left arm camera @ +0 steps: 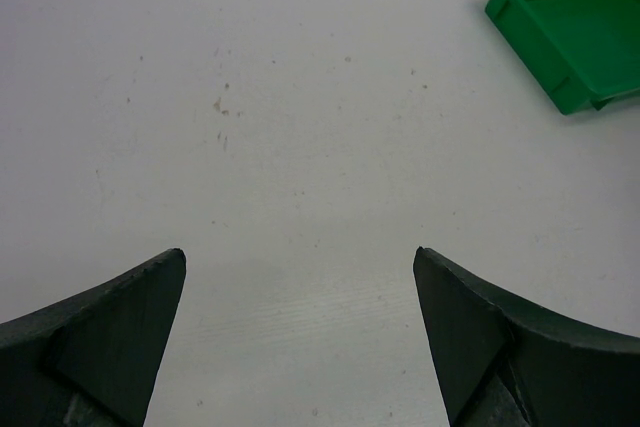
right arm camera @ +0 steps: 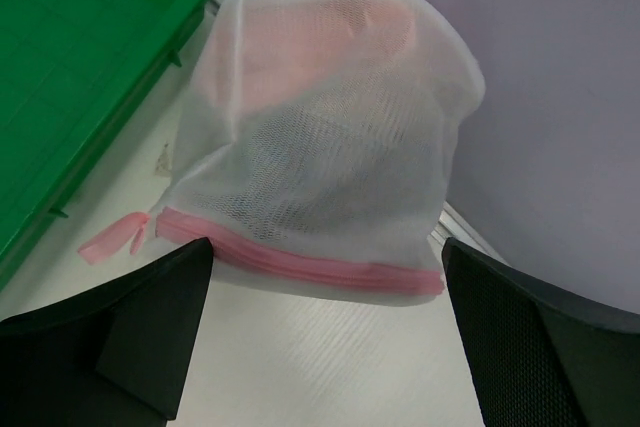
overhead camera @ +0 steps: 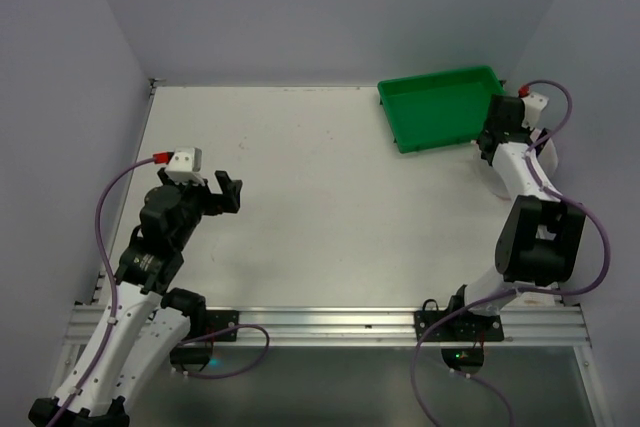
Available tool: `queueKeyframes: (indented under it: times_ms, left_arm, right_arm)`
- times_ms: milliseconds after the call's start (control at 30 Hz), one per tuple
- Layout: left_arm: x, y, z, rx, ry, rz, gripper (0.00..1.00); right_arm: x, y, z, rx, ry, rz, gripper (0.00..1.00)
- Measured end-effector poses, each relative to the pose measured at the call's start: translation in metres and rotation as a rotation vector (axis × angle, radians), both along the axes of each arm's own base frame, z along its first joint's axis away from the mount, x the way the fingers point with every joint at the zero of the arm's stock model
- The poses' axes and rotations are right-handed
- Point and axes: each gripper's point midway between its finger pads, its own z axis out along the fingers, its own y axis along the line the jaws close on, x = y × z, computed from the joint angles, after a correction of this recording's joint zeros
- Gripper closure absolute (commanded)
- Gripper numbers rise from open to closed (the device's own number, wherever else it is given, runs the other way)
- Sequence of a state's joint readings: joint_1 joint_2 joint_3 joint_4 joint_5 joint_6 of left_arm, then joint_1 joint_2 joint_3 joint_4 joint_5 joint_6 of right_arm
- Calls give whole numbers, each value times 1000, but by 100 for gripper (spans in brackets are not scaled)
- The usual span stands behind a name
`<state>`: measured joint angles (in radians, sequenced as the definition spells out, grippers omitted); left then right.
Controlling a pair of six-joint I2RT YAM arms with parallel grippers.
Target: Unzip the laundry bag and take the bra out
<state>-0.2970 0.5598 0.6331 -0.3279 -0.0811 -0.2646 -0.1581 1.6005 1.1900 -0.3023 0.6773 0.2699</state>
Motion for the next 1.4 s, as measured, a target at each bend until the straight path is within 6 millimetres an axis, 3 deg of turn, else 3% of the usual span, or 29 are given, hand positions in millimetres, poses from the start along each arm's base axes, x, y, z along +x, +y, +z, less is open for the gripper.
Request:
queueKeyframes:
  times_ms: [67, 300, 333, 433, 567, 667, 767, 933, 1067, 1267, 1400]
  left_arm:
    - [0, 0, 0, 3, -2, -2, 0]
    - [0, 0, 1, 13, -9, -5, 0]
    - [0, 0, 1, 14, -9, -5, 0]
    - [0, 1, 1, 16, -10, -5, 0]
    - [0, 1, 1, 17, -10, -5, 0]
    - [0, 1, 2, 16, -16, -5, 0]
    - [-1, 1, 3, 15, -22, -4, 0]
    - [-1, 1, 4, 15, -23, -4, 0]
    - [-1, 1, 2, 16, -21, -4, 0]
    - [-1, -3, 2, 9, -22, -29, 0]
    - [-3, -14, 5, -7, -31, -89, 0]
  right_arm:
    - [8, 2, -7, 17, -3, 26, 3]
    - [25, 18, -19, 74, -1, 139, 60]
    - [26, 20, -20, 81, -6, 149, 78]
    - [26, 27, -25, 107, -5, 179, 100]
    - [18, 42, -26, 144, -1, 204, 100]
    - [2, 66, -18, 166, 2, 241, 100]
    - [-11, 108, -4, 209, -18, 316, 100]
    - [-38, 206, 27, 425, -147, 534, 100]
    - [-70, 285, 40, 669, -219, 698, 100]
    - [-118, 407, 46, 1039, -118, 958, 100]
    - [-131, 462, 56, 1180, 6, 1080, 100]
